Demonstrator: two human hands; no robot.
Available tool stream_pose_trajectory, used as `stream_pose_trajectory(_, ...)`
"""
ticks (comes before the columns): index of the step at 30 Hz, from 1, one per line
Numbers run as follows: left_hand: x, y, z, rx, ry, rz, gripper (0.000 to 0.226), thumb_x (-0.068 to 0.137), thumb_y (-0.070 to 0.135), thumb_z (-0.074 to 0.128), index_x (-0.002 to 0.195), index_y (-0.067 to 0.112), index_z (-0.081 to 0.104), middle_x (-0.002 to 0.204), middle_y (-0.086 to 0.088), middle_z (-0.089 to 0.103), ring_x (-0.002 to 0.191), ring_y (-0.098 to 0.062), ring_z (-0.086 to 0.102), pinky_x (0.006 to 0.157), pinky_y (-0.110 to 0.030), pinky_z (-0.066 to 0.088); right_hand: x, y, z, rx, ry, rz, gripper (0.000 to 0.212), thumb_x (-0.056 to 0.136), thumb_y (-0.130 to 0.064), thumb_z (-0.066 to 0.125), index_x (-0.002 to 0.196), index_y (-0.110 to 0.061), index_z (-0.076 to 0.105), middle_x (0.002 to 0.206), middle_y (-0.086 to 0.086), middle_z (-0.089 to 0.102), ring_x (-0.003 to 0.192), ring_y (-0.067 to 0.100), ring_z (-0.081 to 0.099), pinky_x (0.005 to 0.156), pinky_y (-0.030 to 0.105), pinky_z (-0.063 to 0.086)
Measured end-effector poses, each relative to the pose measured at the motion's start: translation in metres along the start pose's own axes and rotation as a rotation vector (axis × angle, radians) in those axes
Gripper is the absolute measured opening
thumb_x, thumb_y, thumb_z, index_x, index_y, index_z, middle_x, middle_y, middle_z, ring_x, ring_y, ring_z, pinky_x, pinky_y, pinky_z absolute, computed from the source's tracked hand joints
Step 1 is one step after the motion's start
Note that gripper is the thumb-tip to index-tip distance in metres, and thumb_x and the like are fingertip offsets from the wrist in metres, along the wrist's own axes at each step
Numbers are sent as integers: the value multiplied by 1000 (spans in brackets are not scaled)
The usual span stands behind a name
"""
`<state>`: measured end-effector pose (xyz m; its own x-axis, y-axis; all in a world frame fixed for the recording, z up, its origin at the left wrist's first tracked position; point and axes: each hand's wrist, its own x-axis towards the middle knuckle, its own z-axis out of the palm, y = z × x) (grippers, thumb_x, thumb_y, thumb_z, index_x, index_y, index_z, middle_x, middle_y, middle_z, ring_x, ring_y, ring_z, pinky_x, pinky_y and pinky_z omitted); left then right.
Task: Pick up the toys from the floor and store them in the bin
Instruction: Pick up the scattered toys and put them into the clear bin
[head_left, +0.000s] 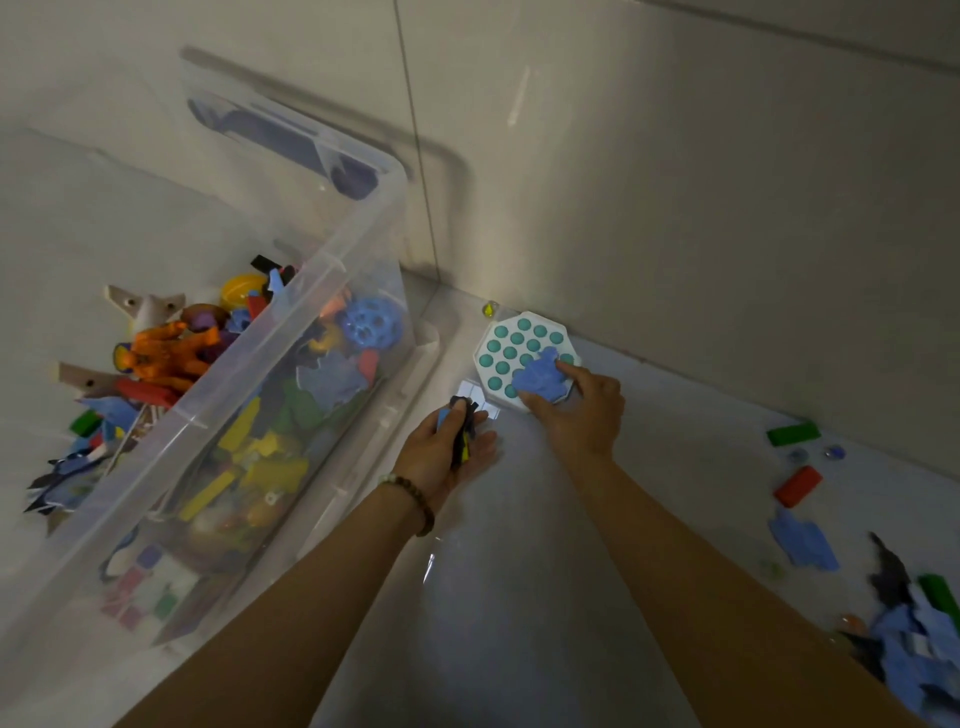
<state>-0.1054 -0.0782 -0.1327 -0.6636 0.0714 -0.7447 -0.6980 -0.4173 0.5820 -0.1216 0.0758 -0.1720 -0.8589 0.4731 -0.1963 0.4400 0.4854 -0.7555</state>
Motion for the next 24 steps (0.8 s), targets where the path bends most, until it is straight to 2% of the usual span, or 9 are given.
stream_pose_trajectory(2,0,1,-1,-23,1,-18,26,95,23,48,114,7,55,98,-7,64,80,-20,63,64,-29,60,-9,8,-5,40,-1,-26,55,62,-33,84,112,-24,63,111,2,45,107,21,44,93,32,42)
stream_pose_trajectory(6,-1,-3,-4,-16,-18,-65,25,96,25,46,109,7,57,98,-10,64,83,-23,63,83,-41,55,-32,26,-23,129,-26,-40,49,60,-26,86,105,-22,65,104,-4,40,99,15,45,87,26,43)
stream_pose_trajectory(8,-5,-7,-2,11,-30,-100,27,96,29,45,106,7,58,98,-12,64,84,-24,64,82,-41,53,-42,33,-34,172,-55,-60,46,63,-18,85,103,-19,64,104,-3,43,94,13,48,82,19,44)
stream_pose_trajectory(11,-9,-15,1,5,-51,-147,30,96,32,44,109,7,57,109,-15,64,89,-27,65,79,-41,55,-50,36,-50,250,-65,-70,31,69,-10,80,94,-16,61,92,-1,59,77,8,56,65,6,45)
stream_pose_trajectory(13,-11,-18,5,-3,-78,-165,31,96,34,43,109,9,57,107,-15,64,87,-26,65,73,-40,59,-50,32,-58,313,-80,-5,18,76,-10,75,90,-14,64,84,1,67,69,5,62,58,8,48)
stream_pose_trajectory(15,-10,-20,9,1,-129,-157,36,96,38,41,115,10,55,107,-13,65,92,-26,64,76,-38,57,-51,24,-60,424,-151,83,12,80,-10,70,91,-12,67,81,2,70,63,3,66,54,12,51)
stream_pose_trajectory(19,-10,-21,20,44,-247,-50,36,94,38,43,115,12,55,107,-10,67,92,-23,66,75,-32,58,-51,3,-53,467,-383,82,10,83,-14,68,92,-17,67,84,-2,70,69,3,69,57,15,53)
stream_pose_trajectory(22,-7,-17,16,193,-170,63,30,89,24,57,115,8,57,109,-15,67,90,-23,68,75,-30,59,-37,-1,-54,382,-211,64,19,84,-22,67,101,-13,66,82,-1,66,64,6,66,48,13,48)
stream_pose_trajectory(24,-2,-14,11,205,-73,128,30,89,19,57,115,3,57,111,-19,65,90,-24,66,74,-28,58,-25,5,-57,282,-92,136,37,86,-26,64,120,-11,58,85,1,59,76,15,60,59,20,51)
